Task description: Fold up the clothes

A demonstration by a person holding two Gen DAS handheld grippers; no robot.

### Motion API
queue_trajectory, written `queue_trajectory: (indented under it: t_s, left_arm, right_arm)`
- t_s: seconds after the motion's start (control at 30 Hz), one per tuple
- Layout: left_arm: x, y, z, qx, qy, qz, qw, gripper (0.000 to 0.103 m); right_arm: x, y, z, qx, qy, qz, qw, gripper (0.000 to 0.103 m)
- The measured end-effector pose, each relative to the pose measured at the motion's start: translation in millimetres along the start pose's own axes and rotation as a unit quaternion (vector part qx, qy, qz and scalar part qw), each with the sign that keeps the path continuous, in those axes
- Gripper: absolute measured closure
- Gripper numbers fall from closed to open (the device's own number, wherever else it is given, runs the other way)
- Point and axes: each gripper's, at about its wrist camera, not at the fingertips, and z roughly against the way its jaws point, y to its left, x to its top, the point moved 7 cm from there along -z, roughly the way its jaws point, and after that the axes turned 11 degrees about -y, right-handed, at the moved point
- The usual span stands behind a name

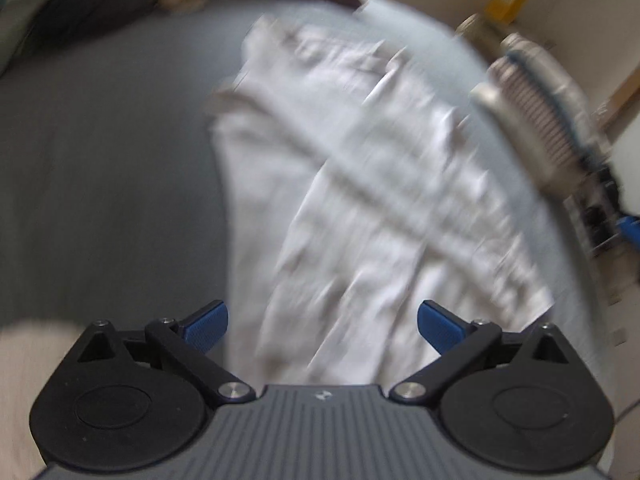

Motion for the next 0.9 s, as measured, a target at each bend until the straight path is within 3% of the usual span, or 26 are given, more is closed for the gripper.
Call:
queue_trajectory:
  t_s: [0.17,0.23,0.4,0.5,0.6,0.7,0.77,0.83,0.9]
  left_arm:
    - [-30,20,-4,0.013,0.014,0.039,0.9991,0.002]
    - [-41,23,-10,0.015,0.022,0.039,0.9989,0.002]
    - [-54,15,-18,0.026,0.02,-0.014,0.9994,0.002]
    - [-57,15,-19,0.019,0.024,-0.006,0.9995,0.01]
    - [-59,20,-22,0.018,0.032,-0.001,0.9993,0.021]
    - [-61,26,-26,0.018,0.04,0.009,0.999,0.038]
    - [-63,30,-29,0.018,0.046,0.018,0.9986,0.062]
    - [-65,36,-30,0.019,0.051,0.027,0.9981,0.072]
    - [-65,39,-30,0.015,0.053,0.036,0.9979,0.075]
  right_arm:
    - [-57,-14,-8,0.009,0.042,-0.089,0.995,0.054]
    - [-74,-17,-17,-0.018,0.062,-0.095,0.993,0.054]
    - [-117,-25,-38,-0.085,0.111,-0.108,0.984,0.053]
    - [-142,-29,-50,-0.124,0.14,-0.116,0.975,0.053]
    - [-167,-33,-61,-0.164,0.169,-0.123,0.964,0.053]
    - [-161,-37,-57,-0.169,0.141,-0.165,0.962,0.053]
    - [-158,-40,-55,-0.172,0.122,-0.193,0.958,0.053]
    - [-157,-44,-55,-0.173,0.107,-0.225,0.953,0.053]
    - [-161,-45,-56,-0.178,0.104,-0.24,0.949,0.053]
